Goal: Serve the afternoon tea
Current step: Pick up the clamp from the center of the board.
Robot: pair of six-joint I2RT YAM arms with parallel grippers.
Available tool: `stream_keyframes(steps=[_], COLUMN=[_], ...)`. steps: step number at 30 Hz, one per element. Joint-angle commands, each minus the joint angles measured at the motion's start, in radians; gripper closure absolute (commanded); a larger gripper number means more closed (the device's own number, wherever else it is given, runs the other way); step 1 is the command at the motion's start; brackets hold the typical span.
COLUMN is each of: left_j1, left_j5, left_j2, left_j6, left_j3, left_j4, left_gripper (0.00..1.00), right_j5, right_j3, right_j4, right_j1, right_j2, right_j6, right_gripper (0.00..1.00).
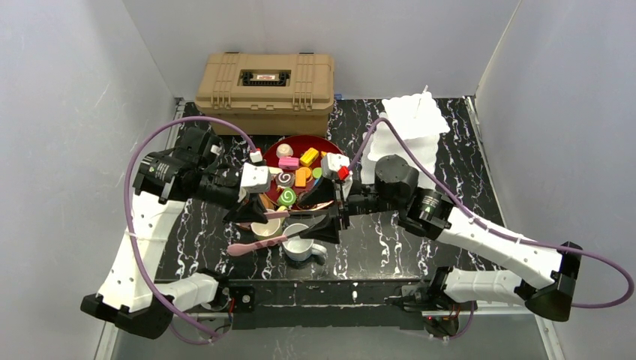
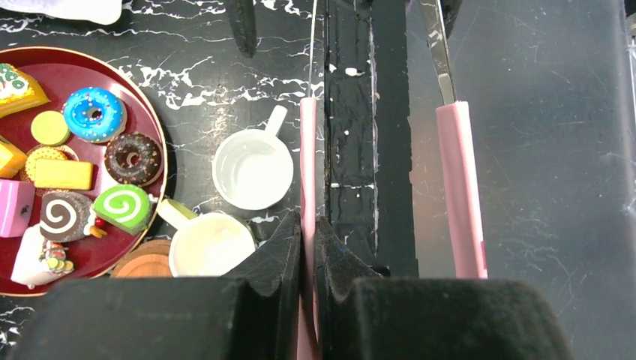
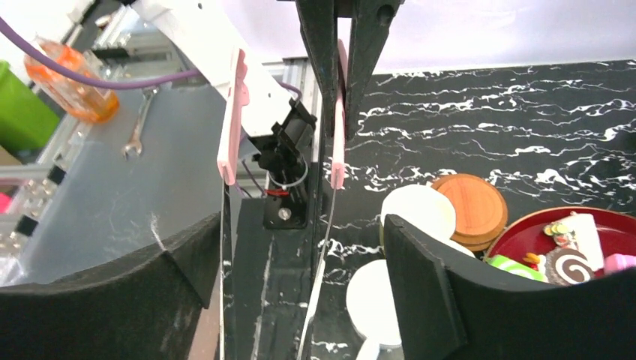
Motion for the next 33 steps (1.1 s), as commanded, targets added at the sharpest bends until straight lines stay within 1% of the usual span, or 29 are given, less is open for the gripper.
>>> stream_keyframes(steps=[1,2,3,5,6,8,11,16,22,26,27,29,30,33], left_j1=[-0.001,-0.001,0.000,-0.001,-0.001,0.000,0.000,-0.001,0.000,0.000,0.000,-0.001,-0.001,0.000], left_j5=[0.068,0.066,0.064,0.062,0.063,0.069,0.080,0.085,0.069,0.067,0.064,0.061,0.060,0.051], left_j2=[-0.024,-0.027,-0.029,-0.033,-0.036,-0.037,-0.029,-0.022,-0.033,-0.030,-0.029,-0.027,-0.028,-0.029], left_j6=[-0.015,-0.017,-0.019,-0.022,-0.022,-0.022,-0.027,-0.038,-0.041,-0.042,-0.043,-0.041,-0.042,-0.043], left_j3=[0.043,0.044,0.046,0.047,0.047,0.047,0.058,0.078,0.073,0.073,0.074,0.075,0.076,0.076], left_j4=[-0.194,-0.194,-0.194,-0.195,-0.195,-0.194,-0.193,-0.193,-0.193,-0.193,-0.193,-0.194,-0.193,-0.193], left_gripper=[1.00,1.00,1.00,1.00,1.00,1.00,1.00,1.00,1.00,1.00,1.00,1.00,1.00,1.00], right_j5=[0.025,0.037,0.050,0.098,0.121,0.160,0.171,0.158,0.184,0.176,0.168,0.142,0.130,0.104], right_j3=[-0.086,-0.103,-0.118,-0.148,-0.161,-0.191,-0.229,-0.315,-0.323,-0.309,-0.300,-0.254,-0.223,-0.151], right_j4=[0.250,0.261,0.264,0.276,0.285,0.338,0.465,0.717,0.779,0.765,0.746,0.647,0.579,0.407], right_j1=[0.001,0.000,0.000,0.000,0.000,0.000,0.000,0.005,0.023,0.026,0.026,0.028,0.028,0.028], right_j2=[-0.036,-0.046,-0.064,-0.108,-0.133,-0.164,-0.149,-0.087,-0.066,-0.059,-0.054,-0.042,-0.036,-0.036], right_j6=[0.132,0.141,0.145,0.153,0.154,0.171,0.255,0.384,0.383,0.367,0.358,0.315,0.286,0.184], right_gripper=[0.19,0.18,0.15,0.04,0.02,0.02,0.02,0.09,0.14,0.21,0.24,0.31,0.31,0.16])
